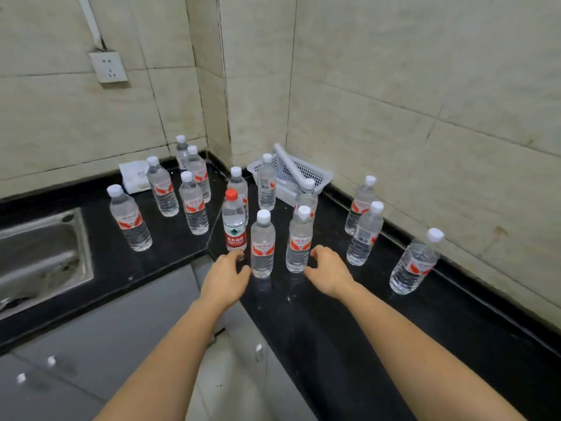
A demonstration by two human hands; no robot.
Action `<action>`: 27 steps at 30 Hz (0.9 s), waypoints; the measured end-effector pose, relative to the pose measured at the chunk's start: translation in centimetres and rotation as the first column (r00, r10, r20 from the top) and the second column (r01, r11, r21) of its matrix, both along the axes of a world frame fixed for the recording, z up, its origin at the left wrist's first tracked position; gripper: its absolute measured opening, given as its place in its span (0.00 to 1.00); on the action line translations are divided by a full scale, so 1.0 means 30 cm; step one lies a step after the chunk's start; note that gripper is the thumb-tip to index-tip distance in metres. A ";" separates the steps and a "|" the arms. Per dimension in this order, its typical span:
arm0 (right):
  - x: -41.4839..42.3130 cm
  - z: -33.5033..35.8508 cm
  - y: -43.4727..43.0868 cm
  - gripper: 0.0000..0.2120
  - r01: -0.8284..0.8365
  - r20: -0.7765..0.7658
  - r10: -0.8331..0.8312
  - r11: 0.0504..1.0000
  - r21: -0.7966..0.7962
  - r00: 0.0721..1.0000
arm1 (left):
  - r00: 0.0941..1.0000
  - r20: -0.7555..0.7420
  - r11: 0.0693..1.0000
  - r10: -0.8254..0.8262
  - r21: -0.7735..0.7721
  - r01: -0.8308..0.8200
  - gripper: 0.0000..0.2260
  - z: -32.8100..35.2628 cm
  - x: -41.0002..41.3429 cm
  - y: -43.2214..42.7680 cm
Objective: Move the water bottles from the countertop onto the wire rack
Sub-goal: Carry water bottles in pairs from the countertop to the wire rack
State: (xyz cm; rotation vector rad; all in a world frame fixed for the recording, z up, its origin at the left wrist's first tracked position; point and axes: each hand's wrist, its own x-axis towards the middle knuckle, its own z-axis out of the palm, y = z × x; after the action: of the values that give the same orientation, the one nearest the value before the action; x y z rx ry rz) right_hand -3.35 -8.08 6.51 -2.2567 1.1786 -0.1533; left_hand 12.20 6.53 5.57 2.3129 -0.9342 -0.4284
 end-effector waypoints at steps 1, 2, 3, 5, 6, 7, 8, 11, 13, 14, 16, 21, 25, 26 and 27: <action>0.032 -0.018 -0.021 0.15 0.019 0.008 -0.020 1.000 0.020 1.000 | 1.000 -0.030 1.000 0.006 0.015 -0.006 0.19 -0.028 0.037 -0.016; 0.063 -0.037 -0.044 0.16 0.045 0.016 -0.046 0.998 0.043 0.999 | 0.998 -0.062 1.000 0.010 0.026 -0.009 0.20 -0.055 0.071 -0.036; 0.092 -0.053 -0.067 0.17 0.077 0.022 -0.078 0.995 0.062 0.997 | 0.996 -0.092 0.999 0.007 0.032 -0.004 0.21 -0.079 0.103 -0.058; 0.142 -0.082 -0.114 0.20 0.154 0.034 -0.158 0.984 0.085 0.987 | 0.989 -0.146 1.000 -0.016 0.019 0.019 0.23 -0.116 0.157 -0.106; 0.163 -0.094 -0.138 0.24 0.196 0.043 -0.201 0.976 0.095 0.979 | 0.984 -0.176 0.999 -0.034 0.007 0.036 0.25 -0.130 0.184 -0.132; 0.182 -0.102 -0.157 0.29 0.237 0.049 -0.244 0.965 0.114 0.969 | 0.977 -0.207 0.998 -0.055 -0.002 0.056 0.29 -0.143 0.210 -0.156; 0.198 -0.104 -0.172 0.36 0.269 0.055 -0.279 0.953 0.139 0.959 | 0.968 -0.237 0.996 -0.086 -0.013 0.085 0.32 -0.155 0.236 -0.179; 0.245 -0.111 -0.218 0.45 0.298 0.077 -0.321 0.930 0.214 0.944 | 0.943 -0.278 0.983 -0.184 -0.037 0.181 0.41 -0.178 0.308 -0.243; 0.271 -0.109 -0.250 0.44 0.291 0.106 -0.325 0.924 0.249 0.940 | 0.916 -0.332 0.974 -0.225 -0.058 0.218 0.45 -0.183 0.341 -0.279; 0.284 -0.103 -0.262 0.42 0.286 0.119 -0.325 0.922 0.262 0.938 | 0.902 -0.358 0.970 -0.243 -0.065 0.236 0.47 -0.185 0.352 -0.295; 0.309 -0.087 -0.281 0.36 0.285 0.124 -0.329 0.917 0.281 0.936 | 0.884 -0.372 0.959 -0.283 -0.082 0.272 0.47 -0.191 0.375 -0.321; 0.338 -0.096 -0.260 0.35 0.307 0.124 -0.356 0.903 0.300 0.926 | 0.844 -0.396 0.932 -0.362 -0.148 0.330 0.29 -0.212 0.382 -0.336; 0.320 -0.127 -0.201 0.32 0.296 0.116 -0.334 0.919 0.262 0.935 | 0.870 -0.360 0.941 -0.336 -0.156 0.300 0.29 -0.229 0.376 -0.325; 0.315 -0.134 -0.187 0.31 0.286 0.113 -0.322 0.924 0.252 0.940 | 0.872 -0.351 0.940 -0.341 -0.151 0.306 0.28 -0.230 0.380 -0.329; 0.312 -0.139 -0.173 0.30 0.277 0.107 -0.309 0.930 0.240 0.945 | 0.873 -0.340 0.936 -0.351 -0.151 0.317 0.27 -0.232 0.382 -0.333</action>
State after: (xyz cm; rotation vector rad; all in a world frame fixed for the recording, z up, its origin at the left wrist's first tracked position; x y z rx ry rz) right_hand 6.02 -13.28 2.35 -1.8351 1.3775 -0.2813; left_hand 23.65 -3.46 -1.38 1.8968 -1.1383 -0.9050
